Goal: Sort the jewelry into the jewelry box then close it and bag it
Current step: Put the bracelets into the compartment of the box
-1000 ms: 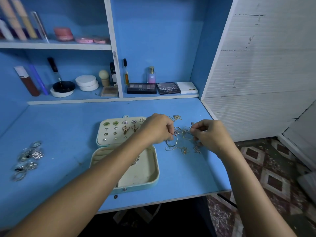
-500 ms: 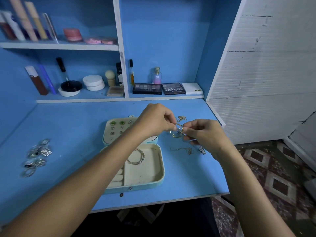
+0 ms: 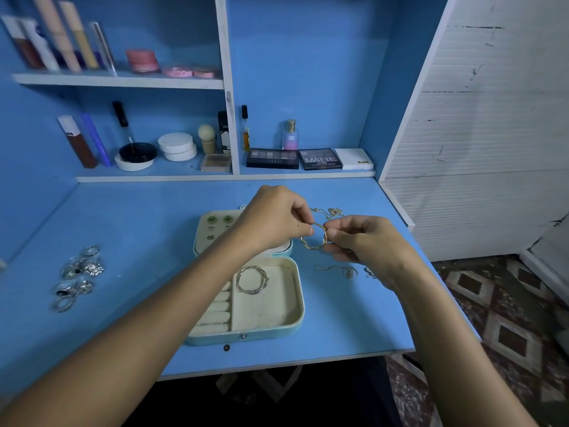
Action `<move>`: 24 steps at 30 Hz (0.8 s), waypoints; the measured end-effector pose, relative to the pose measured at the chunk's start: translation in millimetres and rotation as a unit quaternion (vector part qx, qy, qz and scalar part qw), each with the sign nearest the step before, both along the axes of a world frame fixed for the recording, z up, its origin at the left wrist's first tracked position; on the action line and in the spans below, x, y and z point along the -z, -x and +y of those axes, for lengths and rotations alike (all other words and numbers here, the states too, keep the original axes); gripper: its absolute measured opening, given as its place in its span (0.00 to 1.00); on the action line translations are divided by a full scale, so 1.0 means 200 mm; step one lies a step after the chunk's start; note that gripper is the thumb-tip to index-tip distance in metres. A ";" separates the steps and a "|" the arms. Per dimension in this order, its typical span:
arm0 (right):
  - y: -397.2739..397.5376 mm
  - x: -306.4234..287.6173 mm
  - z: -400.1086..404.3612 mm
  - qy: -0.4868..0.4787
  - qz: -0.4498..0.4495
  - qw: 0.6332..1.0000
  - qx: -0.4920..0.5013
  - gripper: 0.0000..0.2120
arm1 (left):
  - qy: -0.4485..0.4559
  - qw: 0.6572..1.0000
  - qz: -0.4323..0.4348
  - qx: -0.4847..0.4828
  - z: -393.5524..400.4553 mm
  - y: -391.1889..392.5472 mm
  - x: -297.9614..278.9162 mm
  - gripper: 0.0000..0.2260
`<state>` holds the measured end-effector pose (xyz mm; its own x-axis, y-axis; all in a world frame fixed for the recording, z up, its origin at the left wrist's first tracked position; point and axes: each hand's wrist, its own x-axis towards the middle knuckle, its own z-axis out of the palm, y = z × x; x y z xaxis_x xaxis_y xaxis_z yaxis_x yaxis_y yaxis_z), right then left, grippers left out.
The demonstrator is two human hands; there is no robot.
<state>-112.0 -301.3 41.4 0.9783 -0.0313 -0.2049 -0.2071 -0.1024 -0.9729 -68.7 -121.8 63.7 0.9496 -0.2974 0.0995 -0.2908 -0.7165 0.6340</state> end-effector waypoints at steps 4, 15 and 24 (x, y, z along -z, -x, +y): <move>0.00 0.00 0.02 -0.008 0.006 1.000 -0.017 0.05 | 0.013 1.000 -0.002 -0.011 0.02 0.02 0.01 0.04; 0.11 -0.01 0.11 0.220 -0.090 0.964 -0.117 0.02 | -0.140 0.989 0.037 -0.020 0.18 0.11 -0.06 0.04; 0.17 -0.03 0.19 0.382 -0.120 0.891 -0.214 0.05 | -0.163 0.985 0.041 -0.040 0.14 0.16 0.03 0.06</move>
<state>-145.7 -262.6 46.6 0.9471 0.3138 -0.0673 0.2141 -0.7741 -0.5958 -101.6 -93.2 57.5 0.9721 -0.2252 -0.0661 -0.1833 -0.9042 0.3857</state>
